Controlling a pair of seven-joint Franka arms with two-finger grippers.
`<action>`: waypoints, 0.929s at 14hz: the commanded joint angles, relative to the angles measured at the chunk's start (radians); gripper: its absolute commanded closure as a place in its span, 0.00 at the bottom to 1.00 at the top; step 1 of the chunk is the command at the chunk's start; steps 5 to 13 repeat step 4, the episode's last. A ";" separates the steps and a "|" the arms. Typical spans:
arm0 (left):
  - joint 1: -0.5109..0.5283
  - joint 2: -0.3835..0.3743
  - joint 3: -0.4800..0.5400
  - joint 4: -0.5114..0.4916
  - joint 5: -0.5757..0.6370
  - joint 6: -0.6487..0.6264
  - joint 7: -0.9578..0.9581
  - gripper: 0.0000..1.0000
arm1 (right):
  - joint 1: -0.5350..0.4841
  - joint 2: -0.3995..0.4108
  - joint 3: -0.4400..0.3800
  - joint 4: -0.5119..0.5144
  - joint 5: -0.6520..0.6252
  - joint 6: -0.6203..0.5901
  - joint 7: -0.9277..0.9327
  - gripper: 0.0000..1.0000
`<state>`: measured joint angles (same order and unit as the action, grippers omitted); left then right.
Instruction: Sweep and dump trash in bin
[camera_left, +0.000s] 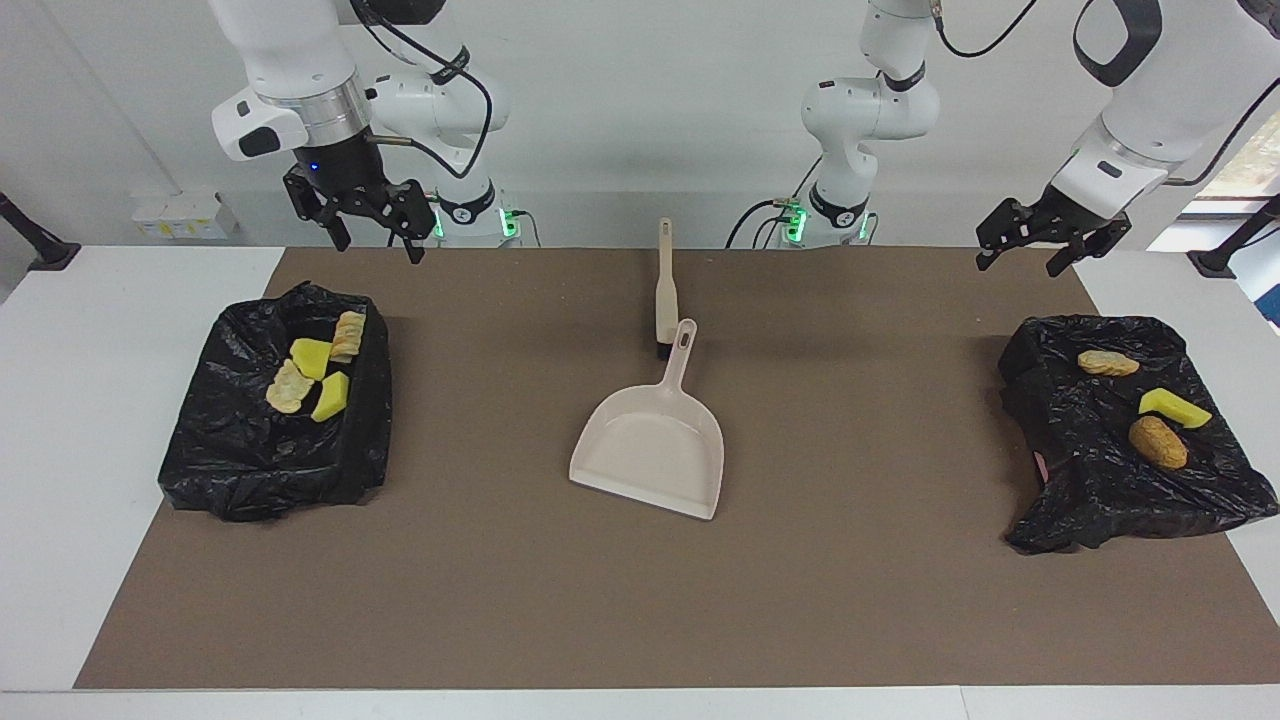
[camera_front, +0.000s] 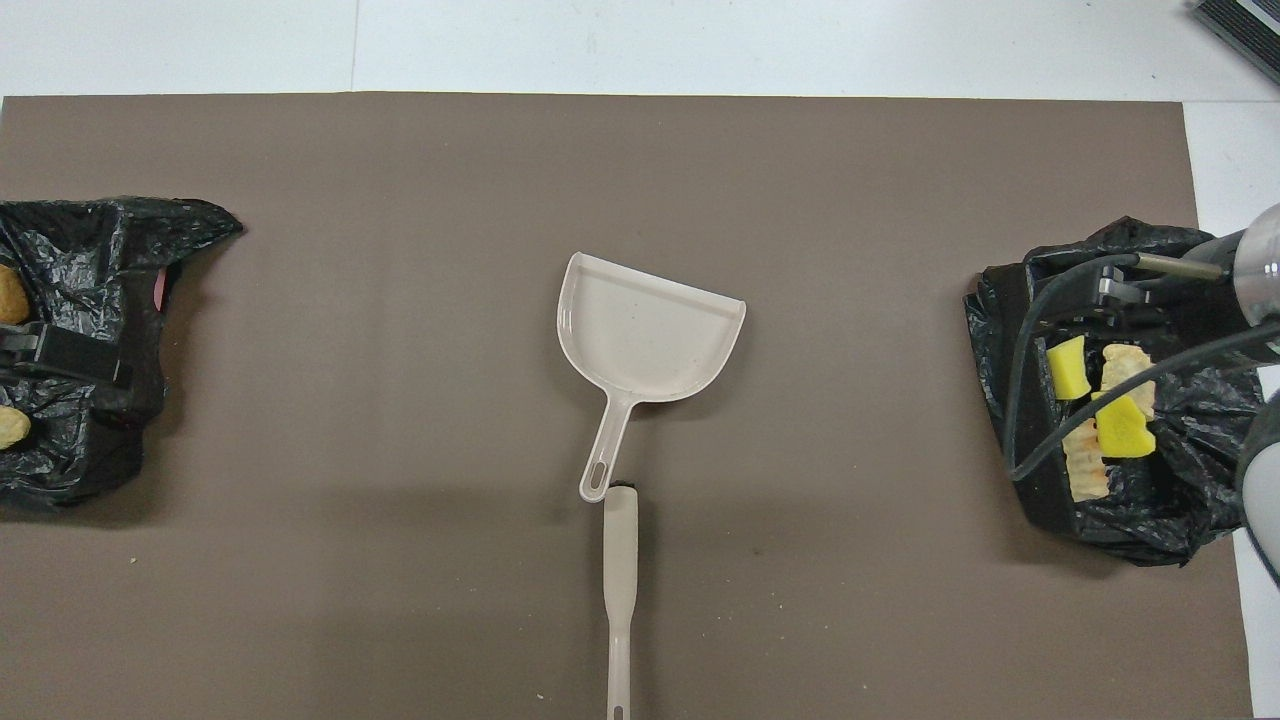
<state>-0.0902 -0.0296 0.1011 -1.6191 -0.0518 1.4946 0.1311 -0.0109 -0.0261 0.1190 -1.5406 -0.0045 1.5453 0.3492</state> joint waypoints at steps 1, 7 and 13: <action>0.010 -0.019 -0.009 -0.016 0.017 -0.010 -0.004 0.00 | -0.009 -0.008 -0.002 -0.010 0.020 0.003 -0.029 0.00; 0.009 -0.021 -0.011 0.011 0.046 -0.034 -0.001 0.00 | -0.009 -0.008 -0.002 -0.010 0.020 0.004 -0.030 0.00; 0.009 -0.021 -0.011 0.011 0.046 -0.034 -0.001 0.00 | -0.009 -0.008 -0.002 -0.010 0.020 0.004 -0.030 0.00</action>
